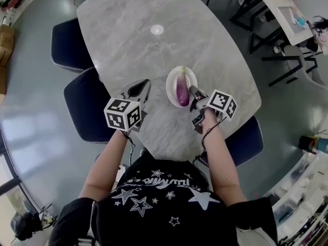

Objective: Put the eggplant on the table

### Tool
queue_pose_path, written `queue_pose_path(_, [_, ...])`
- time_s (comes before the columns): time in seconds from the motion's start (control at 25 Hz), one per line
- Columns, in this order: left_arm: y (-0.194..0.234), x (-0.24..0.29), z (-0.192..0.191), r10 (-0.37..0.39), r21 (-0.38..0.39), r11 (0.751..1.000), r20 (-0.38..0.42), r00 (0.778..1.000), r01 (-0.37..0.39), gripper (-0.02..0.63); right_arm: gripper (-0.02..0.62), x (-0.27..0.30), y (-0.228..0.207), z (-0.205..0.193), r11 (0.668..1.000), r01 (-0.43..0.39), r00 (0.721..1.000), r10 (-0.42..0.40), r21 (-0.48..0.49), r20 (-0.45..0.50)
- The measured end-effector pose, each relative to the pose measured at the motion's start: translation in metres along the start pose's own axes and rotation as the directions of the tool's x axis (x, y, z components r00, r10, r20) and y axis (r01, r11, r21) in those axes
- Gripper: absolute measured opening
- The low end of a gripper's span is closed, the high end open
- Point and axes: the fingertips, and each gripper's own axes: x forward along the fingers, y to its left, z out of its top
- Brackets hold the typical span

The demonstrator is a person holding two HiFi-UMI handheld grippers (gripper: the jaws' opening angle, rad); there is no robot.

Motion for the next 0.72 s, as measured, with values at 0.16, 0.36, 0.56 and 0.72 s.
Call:
queue_pose_path(0.16, [0.001, 0.007, -0.007, 0.01, -0.009, 1.0, -0.016, 1.0, -0.01, 0.008, 0.025, 0.008, -0.008, 0.003, 1.0, -0.004, 1.0, 0.004, 0.019, 0.003])
queue_pose_path(0.36, [-0.003, 0.015, -0.011, 0.012, 0.0, 1.0, -0.031, 0.999, -0.012, 0.008, 0.025, 0.018, -0.015, 0.004, 1.0, 0.014, 1.0, -0.014, 0.021, -0.005])
queue_pose_path(0.56, [-0.006, 0.018, -0.016, 0.004, 0.018, 1.0, -0.049, 0.999, -0.003, 0.008, 0.025, 0.026, -0.022, 0.005, 0.999, 0.037, 0.999, -0.037, 0.026, -0.001])
queue_pose_path(0.72, [-0.007, 0.018, -0.02, -0.001, 0.033, 0.999, -0.068, 0.998, 0.004, 0.008, 0.025, 0.031, -0.023, 0.007, 0.999, 0.043, 0.999, -0.043, 0.034, 0.009])
